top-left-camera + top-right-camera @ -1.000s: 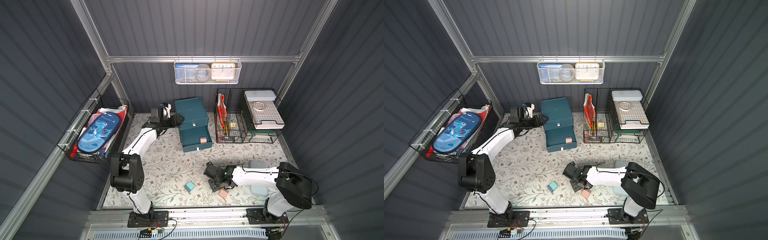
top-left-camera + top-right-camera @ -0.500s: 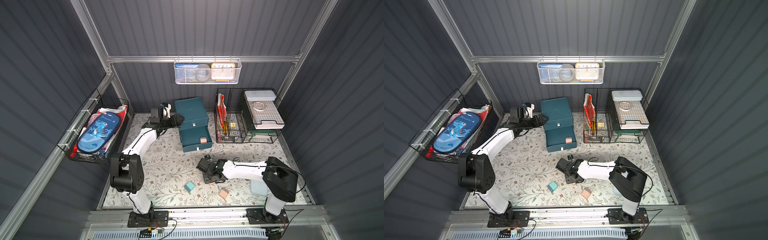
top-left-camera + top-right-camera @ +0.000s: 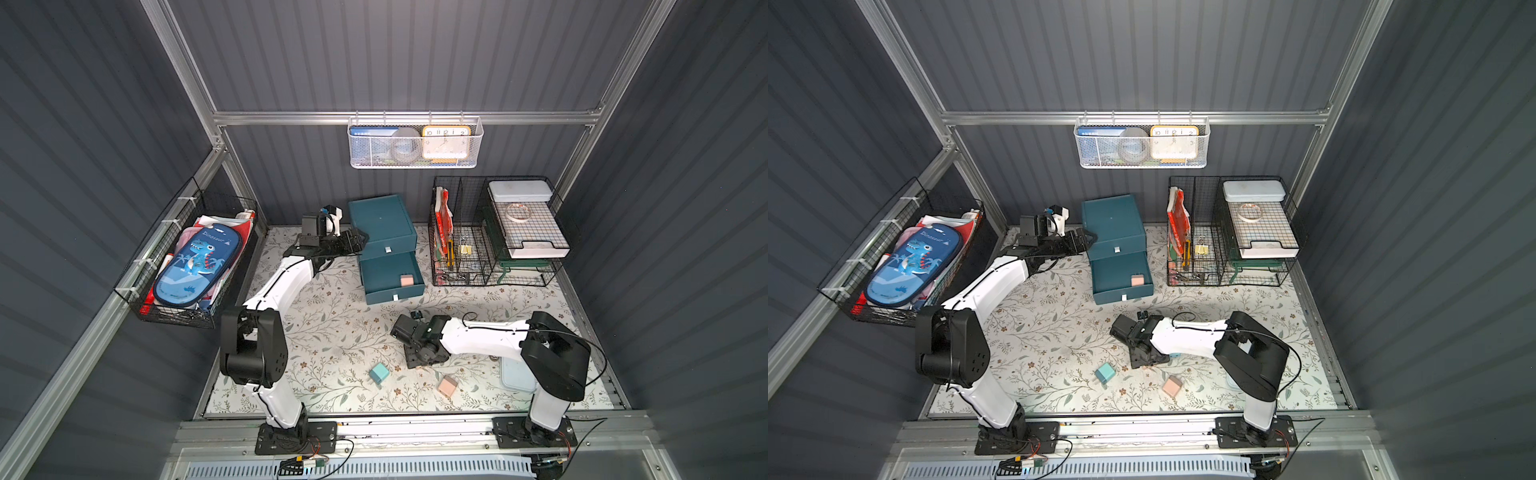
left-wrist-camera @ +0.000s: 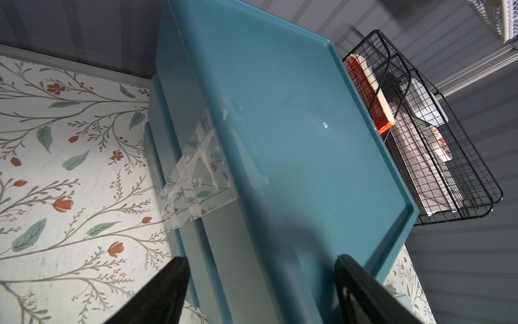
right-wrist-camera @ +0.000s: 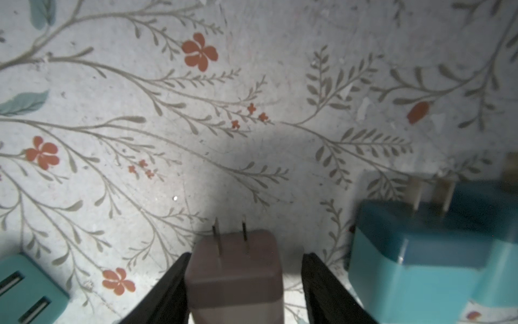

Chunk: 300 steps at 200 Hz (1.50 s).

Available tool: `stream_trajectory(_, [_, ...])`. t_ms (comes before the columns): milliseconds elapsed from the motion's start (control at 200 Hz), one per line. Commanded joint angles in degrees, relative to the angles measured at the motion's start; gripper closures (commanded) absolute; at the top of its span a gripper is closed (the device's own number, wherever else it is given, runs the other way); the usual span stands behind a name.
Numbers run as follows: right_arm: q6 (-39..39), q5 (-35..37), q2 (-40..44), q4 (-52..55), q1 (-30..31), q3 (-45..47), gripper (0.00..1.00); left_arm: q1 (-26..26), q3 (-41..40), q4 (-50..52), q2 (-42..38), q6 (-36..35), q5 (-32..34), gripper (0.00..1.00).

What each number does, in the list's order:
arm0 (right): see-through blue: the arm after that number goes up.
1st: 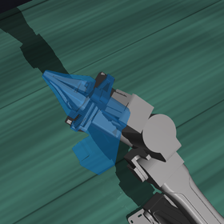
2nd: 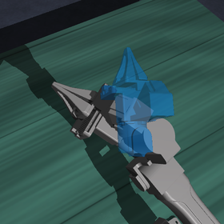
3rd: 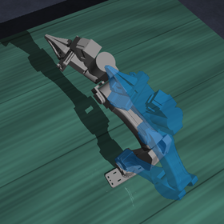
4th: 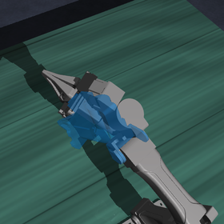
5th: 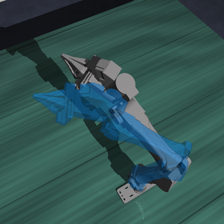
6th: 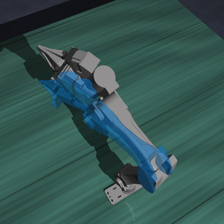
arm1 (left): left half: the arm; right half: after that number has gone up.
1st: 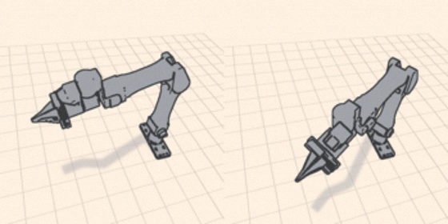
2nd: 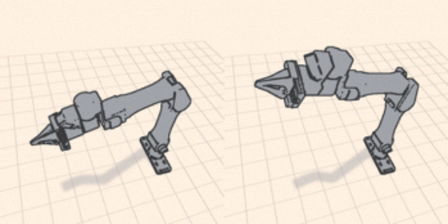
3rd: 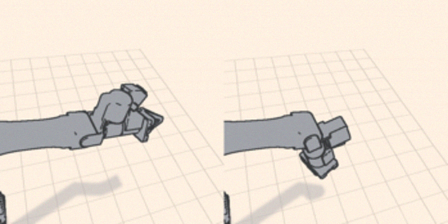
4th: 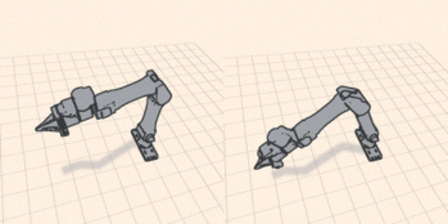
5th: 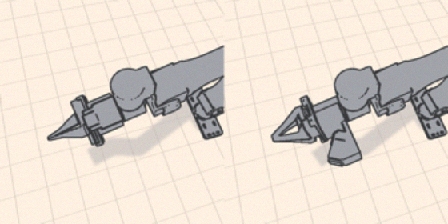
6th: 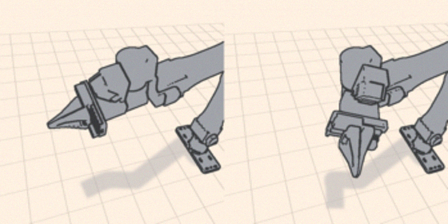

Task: Place the plugs into the drawer by color
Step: Pick up the plug from the center of the board, then place the plug in the drawer.

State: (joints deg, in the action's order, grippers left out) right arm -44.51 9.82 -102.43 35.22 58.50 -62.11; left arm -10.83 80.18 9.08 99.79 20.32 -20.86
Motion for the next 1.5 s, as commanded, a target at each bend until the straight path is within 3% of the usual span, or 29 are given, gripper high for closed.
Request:
stream_trajectory(0, [-0.38, -0.27, 0.75, 1.80, 0.21, 0.93, 0.38, 0.11, -1.26, 3.49, -1.35, -0.76, -0.58, 0.15])
stream_trajectory(320, [-0.37, 2.85, 4.13, 4.51, 0.38, -0.41, 0.55, 0.11, -1.26, 3.04, -1.01, -0.47, -0.23, 0.14])
stream_trajectory(595, [8.03, 8.72, 7.44, 8.69, -5.43, -18.31, 0.59, 0.11, -1.70, 2.79, -0.85, -0.28, 0.01, 0.14])
stream_trajectory(831, [17.06, 8.11, -1.56, 6.55, -11.30, -33.47, 0.60, 0.11, -1.79, 3.20, -0.67, -0.54, -0.22, 0.15])
stream_trajectory(1036, [20.21, 7.58, -9.13, 4.61, -12.71, -43.01, 0.60, 0.11, -1.61, 3.49, 0.10, -0.62, -0.36, 0.15])
stream_trajectory(1186, [20.43, 5.92, -13.75, 5.02, -12.80, -46.90, 0.60, 0.11, -1.51, 3.57, 0.41, -0.58, -0.41, 0.15])
stream_trajectory(1496, [20.52, 4.88, -17.22, 4.37, -12.80, -46.32, 0.59, 0.11, -1.61, 3.40, 0.41, -0.72, -0.52, 0.15])
